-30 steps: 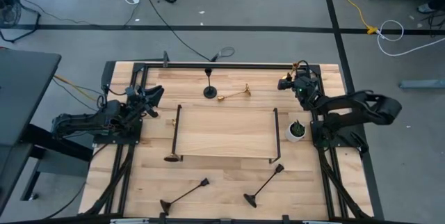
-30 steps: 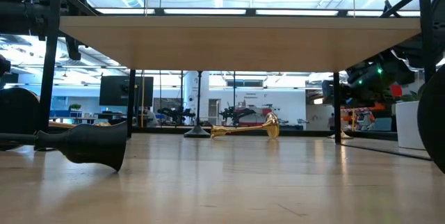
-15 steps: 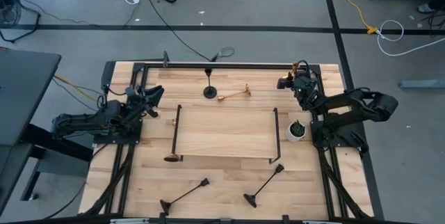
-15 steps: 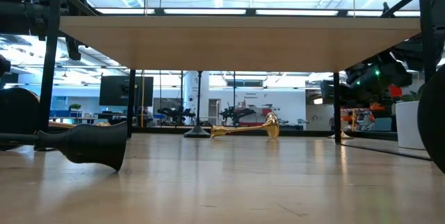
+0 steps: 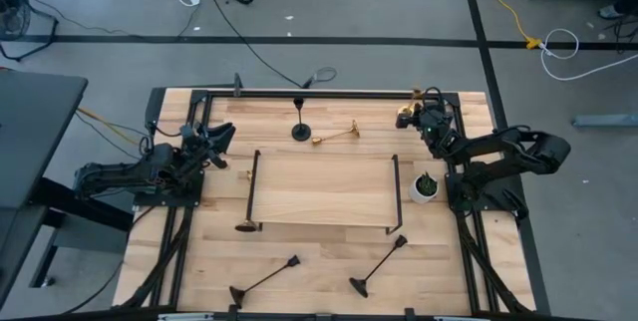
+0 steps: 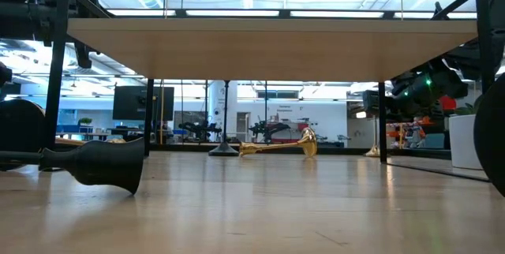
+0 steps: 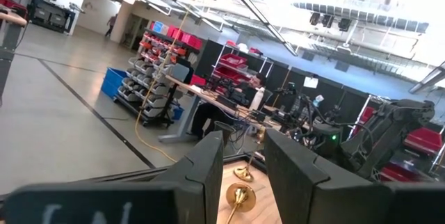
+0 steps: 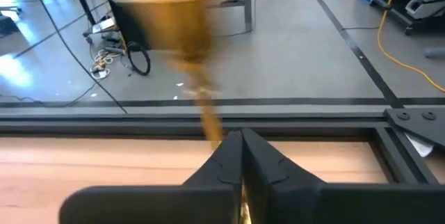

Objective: Pick & Place candle stick holders
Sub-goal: Put the top right golden candle holder on the shelf, then put the bottom right black candle holder on the shelf

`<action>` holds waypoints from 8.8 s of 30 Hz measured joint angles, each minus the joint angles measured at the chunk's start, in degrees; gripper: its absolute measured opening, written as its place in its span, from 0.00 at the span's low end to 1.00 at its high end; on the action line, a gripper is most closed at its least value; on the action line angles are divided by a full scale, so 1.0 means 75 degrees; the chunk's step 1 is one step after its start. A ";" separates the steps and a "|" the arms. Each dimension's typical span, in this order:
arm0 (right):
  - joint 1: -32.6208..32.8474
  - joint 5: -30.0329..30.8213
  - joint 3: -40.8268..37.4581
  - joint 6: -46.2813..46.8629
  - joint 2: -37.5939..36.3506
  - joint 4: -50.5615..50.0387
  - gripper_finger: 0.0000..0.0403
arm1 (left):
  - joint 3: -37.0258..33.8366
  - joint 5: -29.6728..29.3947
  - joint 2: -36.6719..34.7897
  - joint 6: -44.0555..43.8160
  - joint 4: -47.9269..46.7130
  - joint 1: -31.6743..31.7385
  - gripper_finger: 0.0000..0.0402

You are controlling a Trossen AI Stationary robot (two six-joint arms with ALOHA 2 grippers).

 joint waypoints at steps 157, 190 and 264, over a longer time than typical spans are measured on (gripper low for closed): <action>0.6961 -0.1113 0.6974 0.1215 -0.0373 -1.0446 0.01 | 0.0000 0.0953 -0.0001 -0.0376 -0.0213 0.0003 0.27; 0.7242 0.0296 0.6478 0.1979 -0.0382 -1.0631 0.09 | 0.0000 0.0953 -0.0001 -0.0373 -0.0215 0.0003 0.27; 1.0055 -0.3644 0.6242 0.4603 -0.2473 -1.1242 0.57 | 0.0000 0.0956 -0.0001 -0.0376 -0.0242 0.0001 0.27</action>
